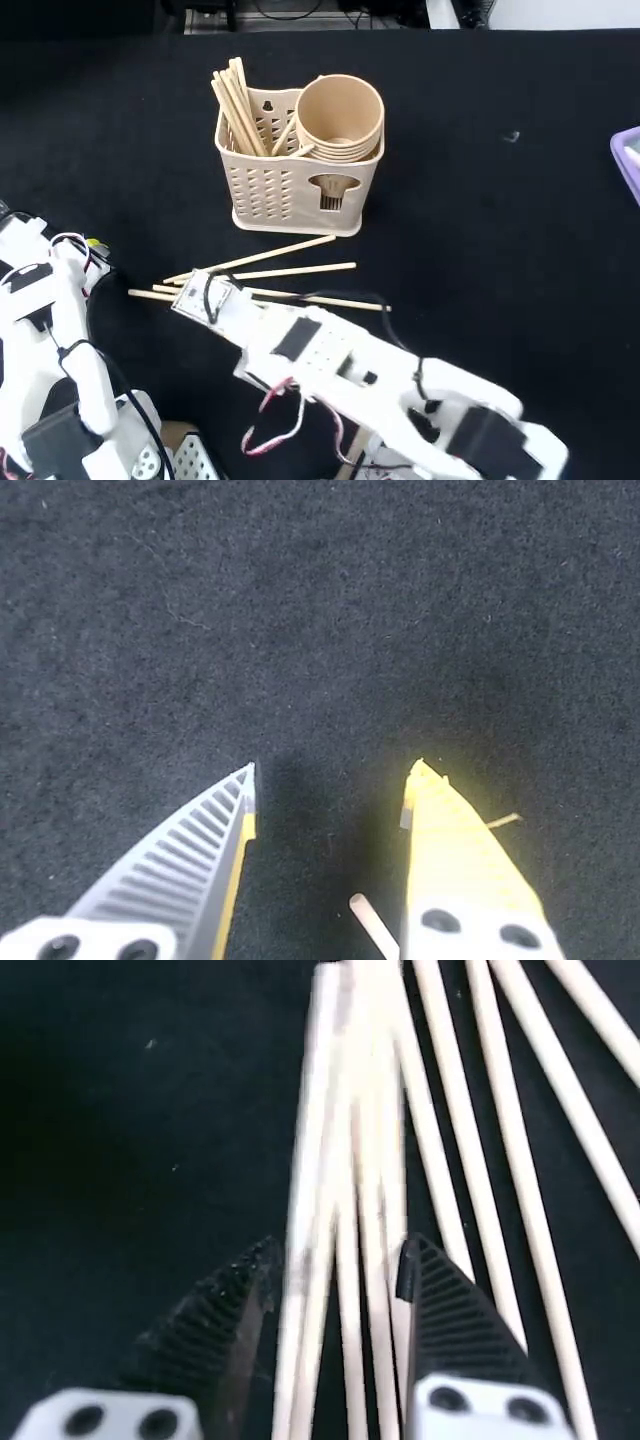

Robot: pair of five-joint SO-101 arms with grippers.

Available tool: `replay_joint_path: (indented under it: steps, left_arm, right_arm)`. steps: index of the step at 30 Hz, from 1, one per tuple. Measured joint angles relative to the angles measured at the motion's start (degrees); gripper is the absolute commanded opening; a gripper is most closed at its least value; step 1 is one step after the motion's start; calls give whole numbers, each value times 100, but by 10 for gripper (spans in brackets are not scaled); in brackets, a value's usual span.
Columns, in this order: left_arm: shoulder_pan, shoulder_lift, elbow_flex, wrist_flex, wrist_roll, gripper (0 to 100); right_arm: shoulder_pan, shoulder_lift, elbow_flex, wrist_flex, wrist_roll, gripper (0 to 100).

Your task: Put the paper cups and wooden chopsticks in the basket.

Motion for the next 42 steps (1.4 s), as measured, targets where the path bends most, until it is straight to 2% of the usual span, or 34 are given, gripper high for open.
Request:
replay_joint_path:
  steps: [5, 9, 15, 23, 29, 32, 36, 42]
  left_arm:
    - [0, 0, 0, 0, 0, 238]
    - [0, 0, 0, 0, 0, 238]
    - [0, 0, 0, 0, 0, 238]
    - [0, 0, 0, 0, 0, 238]
    - [0, 0, 0, 0, 0, 238]
    - [0, 0, 0, 0, 0, 238]
    - [0, 0, 0, 0, 0, 238]
    - [0, 0, 0, 0, 0, 238]
  right_arm:
    - [0, 589, -334, -9, 9, 119]
    - [26, 730, -466, -9, 9, 8]
    - [44, 598, -501, -9, 9, 11]
    - [299, -580, -18, 132, 18, 12]
    - [299, -554, 0, 132, 18, 117]
    - [299, -237, 0, 132, 9, 96]
    - [299, 0, -97, 132, 9, 7]
    - [299, 0, -167, 132, 9, 10]
